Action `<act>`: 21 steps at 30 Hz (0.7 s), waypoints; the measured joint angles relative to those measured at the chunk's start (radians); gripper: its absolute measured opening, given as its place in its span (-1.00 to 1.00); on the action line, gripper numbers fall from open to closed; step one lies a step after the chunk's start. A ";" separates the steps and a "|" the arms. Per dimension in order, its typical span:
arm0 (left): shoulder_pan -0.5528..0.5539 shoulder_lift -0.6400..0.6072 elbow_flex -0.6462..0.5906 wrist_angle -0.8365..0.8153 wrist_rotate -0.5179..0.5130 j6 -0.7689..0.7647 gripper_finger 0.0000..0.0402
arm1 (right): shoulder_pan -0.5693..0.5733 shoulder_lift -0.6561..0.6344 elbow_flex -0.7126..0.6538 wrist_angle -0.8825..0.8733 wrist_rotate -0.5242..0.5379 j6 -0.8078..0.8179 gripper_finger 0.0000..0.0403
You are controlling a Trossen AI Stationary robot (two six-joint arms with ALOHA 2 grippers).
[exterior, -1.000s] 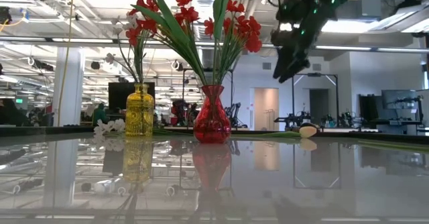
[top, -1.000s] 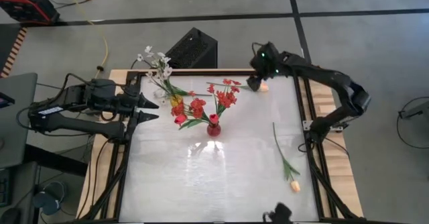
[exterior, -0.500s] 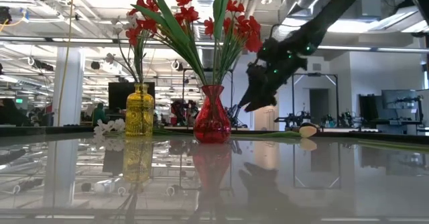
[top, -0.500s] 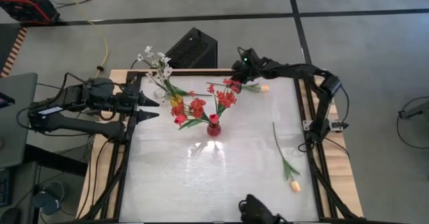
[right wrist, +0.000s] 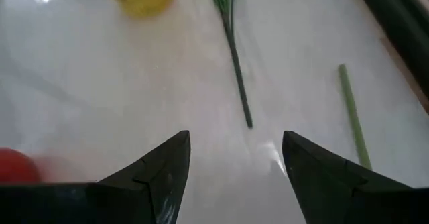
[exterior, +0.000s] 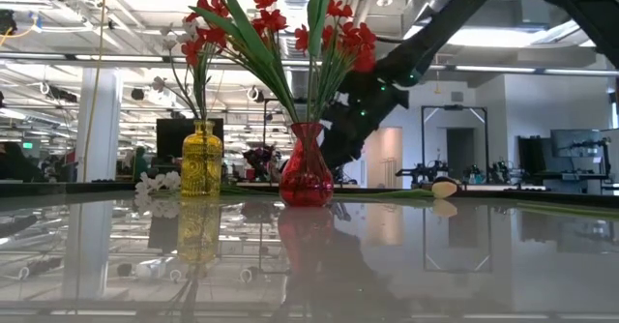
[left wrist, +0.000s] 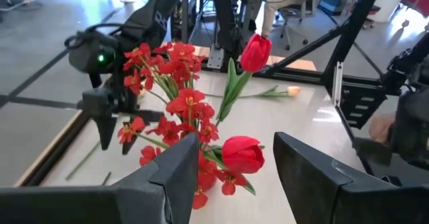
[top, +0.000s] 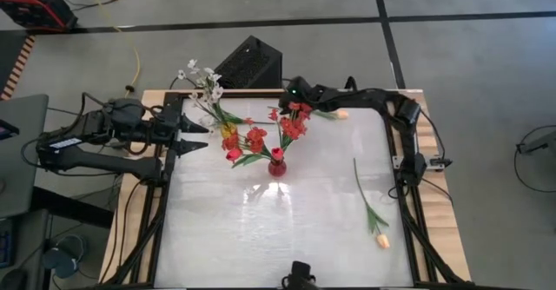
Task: Sort flowers into vase by color
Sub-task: Put the white flowers into the yellow vase
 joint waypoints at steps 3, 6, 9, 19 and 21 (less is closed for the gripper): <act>0.000 0.000 0.000 0.002 0.000 0.010 -0.10 | 0.008 0.032 0.057 -0.033 0.063 -0.038 0.31; 0.000 0.000 0.000 0.002 -0.001 0.010 -0.10 | 0.004 0.082 0.125 -0.092 0.077 -0.051 0.31; 0.000 0.000 0.000 0.002 -0.001 0.010 -0.10 | 0.002 0.130 0.208 -0.166 0.078 -0.067 0.31; 0.000 0.000 0.000 -0.005 -0.002 0.017 -0.10 | 0.046 0.247 0.390 -0.303 0.084 -0.090 0.31; 0.000 -0.003 0.000 -0.024 -0.003 0.023 -0.10 | 0.051 0.247 0.405 -0.326 0.094 -0.093 0.31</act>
